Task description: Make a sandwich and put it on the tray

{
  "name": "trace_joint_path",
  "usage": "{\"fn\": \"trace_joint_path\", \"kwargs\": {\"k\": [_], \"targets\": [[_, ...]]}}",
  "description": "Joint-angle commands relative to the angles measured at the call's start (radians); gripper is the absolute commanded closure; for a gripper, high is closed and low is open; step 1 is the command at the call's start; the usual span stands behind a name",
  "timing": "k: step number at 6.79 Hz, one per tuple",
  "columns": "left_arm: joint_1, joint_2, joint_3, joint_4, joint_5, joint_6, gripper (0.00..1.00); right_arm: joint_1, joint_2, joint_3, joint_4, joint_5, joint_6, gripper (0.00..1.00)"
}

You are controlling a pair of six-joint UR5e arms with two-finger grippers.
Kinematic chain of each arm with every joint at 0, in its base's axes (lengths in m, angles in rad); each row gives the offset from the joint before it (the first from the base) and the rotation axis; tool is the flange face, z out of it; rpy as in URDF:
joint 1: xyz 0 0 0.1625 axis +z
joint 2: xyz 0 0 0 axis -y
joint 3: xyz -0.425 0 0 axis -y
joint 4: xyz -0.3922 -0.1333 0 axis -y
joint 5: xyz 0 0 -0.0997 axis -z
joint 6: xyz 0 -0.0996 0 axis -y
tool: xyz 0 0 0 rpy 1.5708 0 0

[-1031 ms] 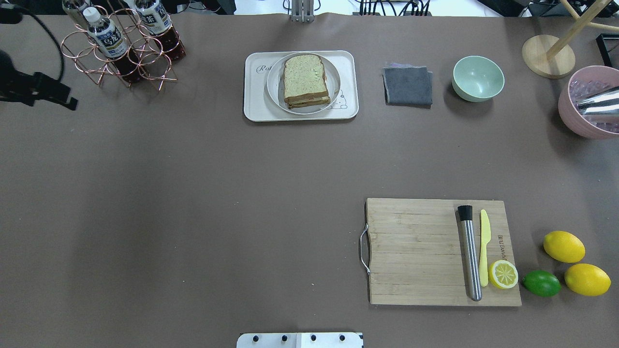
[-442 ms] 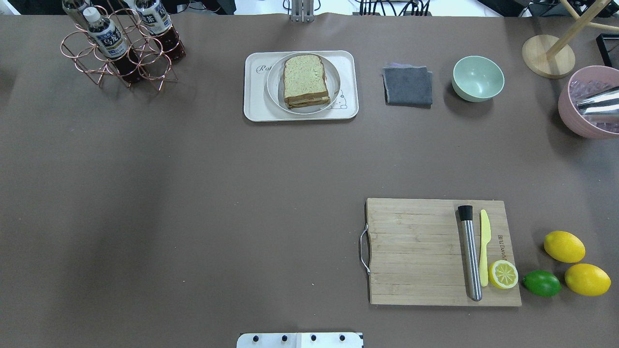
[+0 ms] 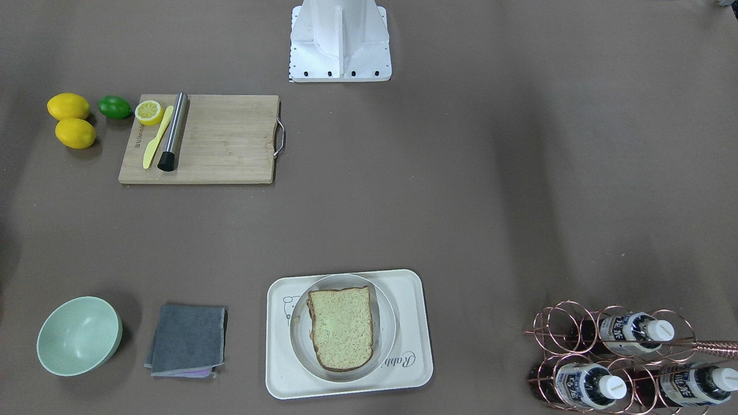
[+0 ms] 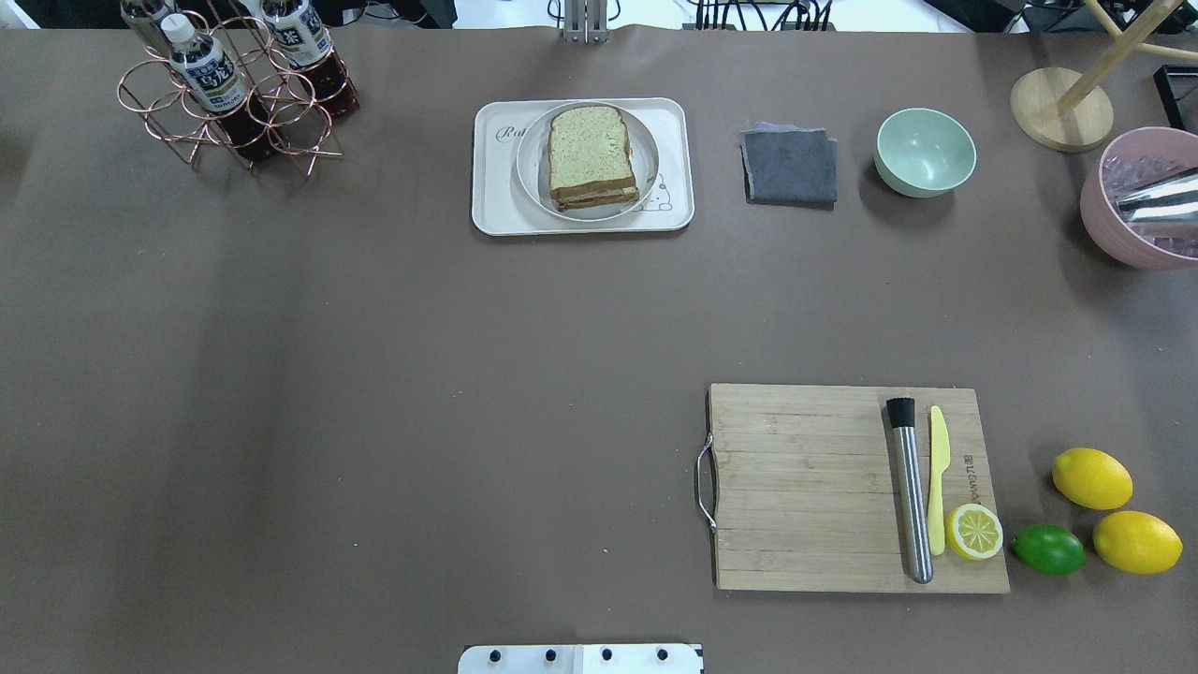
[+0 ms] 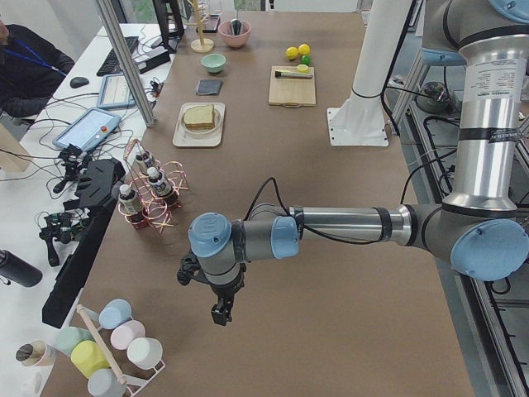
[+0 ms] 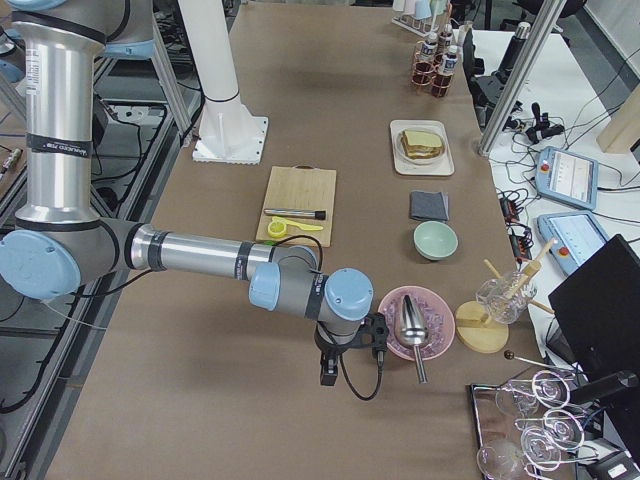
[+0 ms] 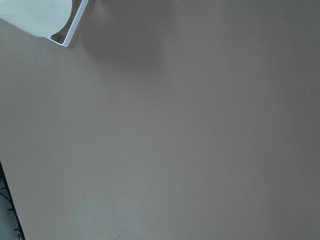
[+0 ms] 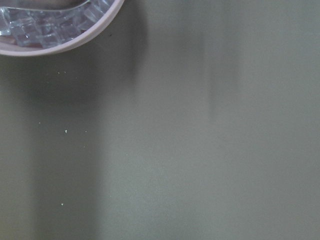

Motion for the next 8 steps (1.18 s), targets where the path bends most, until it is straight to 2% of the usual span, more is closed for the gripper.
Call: {"fn": "trace_joint_path", "kwargs": {"k": [1, 3, 4, 8], "targets": [[0.001, -0.011, -0.005, 0.006, -0.007, -0.01, 0.02, 0.0, 0.001, 0.001, 0.0, 0.0, 0.001, 0.0], [0.007, -0.009, 0.003, 0.012, -0.12, -0.094, 0.02, 0.0, -0.001, -0.001, 0.0, 0.0, 0.001, 0.0], [0.013, -0.003, 0.001, 0.007, -0.133, -0.157, 0.02, 0.0, -0.001, -0.001, -0.002, 0.0, 0.001, 0.0], [0.039, 0.0, 0.004, -0.002, -0.128, -0.16, 0.02, 0.0, 0.002, -0.01, -0.002, 0.003, 0.013, 0.0]]}}
